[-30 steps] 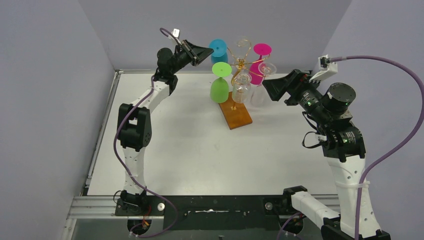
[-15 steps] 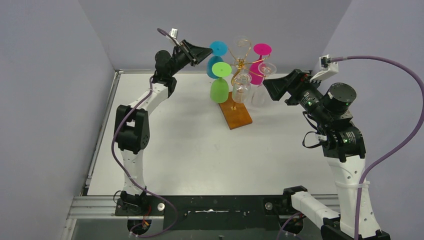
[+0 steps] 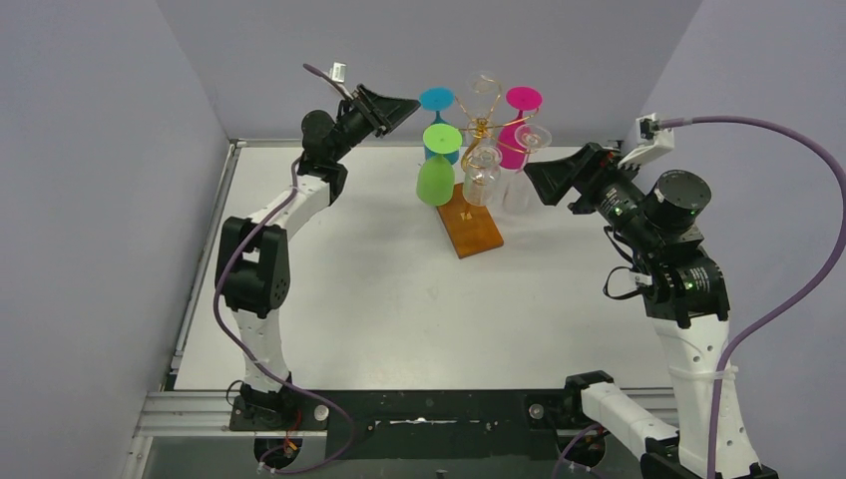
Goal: Place the wine glass upside down on the wine glass rack
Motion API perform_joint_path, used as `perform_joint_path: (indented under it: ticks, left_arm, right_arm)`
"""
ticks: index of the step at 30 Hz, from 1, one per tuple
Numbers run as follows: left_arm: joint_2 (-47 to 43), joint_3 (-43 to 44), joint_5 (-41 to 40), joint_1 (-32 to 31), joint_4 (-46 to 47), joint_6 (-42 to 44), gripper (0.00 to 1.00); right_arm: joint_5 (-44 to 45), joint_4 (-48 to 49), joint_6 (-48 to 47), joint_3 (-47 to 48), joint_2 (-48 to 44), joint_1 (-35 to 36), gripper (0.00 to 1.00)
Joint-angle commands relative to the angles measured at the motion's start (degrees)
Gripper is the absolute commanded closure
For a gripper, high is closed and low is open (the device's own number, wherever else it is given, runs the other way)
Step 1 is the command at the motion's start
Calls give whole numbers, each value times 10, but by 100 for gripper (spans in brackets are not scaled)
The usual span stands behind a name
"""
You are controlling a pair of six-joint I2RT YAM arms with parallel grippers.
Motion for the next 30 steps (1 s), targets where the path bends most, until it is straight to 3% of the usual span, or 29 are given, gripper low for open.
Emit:
perform_joint_path:
  ticks: [1,6,8,9,19,26,30]
  left_arm:
    - [-59,-22,-14,4,43,34,60]
    - [-131,-86,-42,14,-20,107,53]
    - [-168,-111,-56,18,-55,146,25]
    - [-185,-122,-57,20,-74,169,19]
    - [-425,-239,-139,30,-318,378,16]
    - [-606,-327,-175,31,-401,423,16]
    - [-664,-355,-176,26,-440,424,15]
  right_arm:
    - [-17,32,-4,-4,-11,-4,2]
    - [-11,32,-8,-30,-27,-4,2]
    - [-7,30,-8,-42,-32,-5,2]
    - [-5,27,-9,-47,-34,-5,2]
    - [45,5,3,-85,-60,-6,2]
    - [66,-17,39,-110,-72,-5,2]
    - [93,-35,21,-119,-79,-5,2]
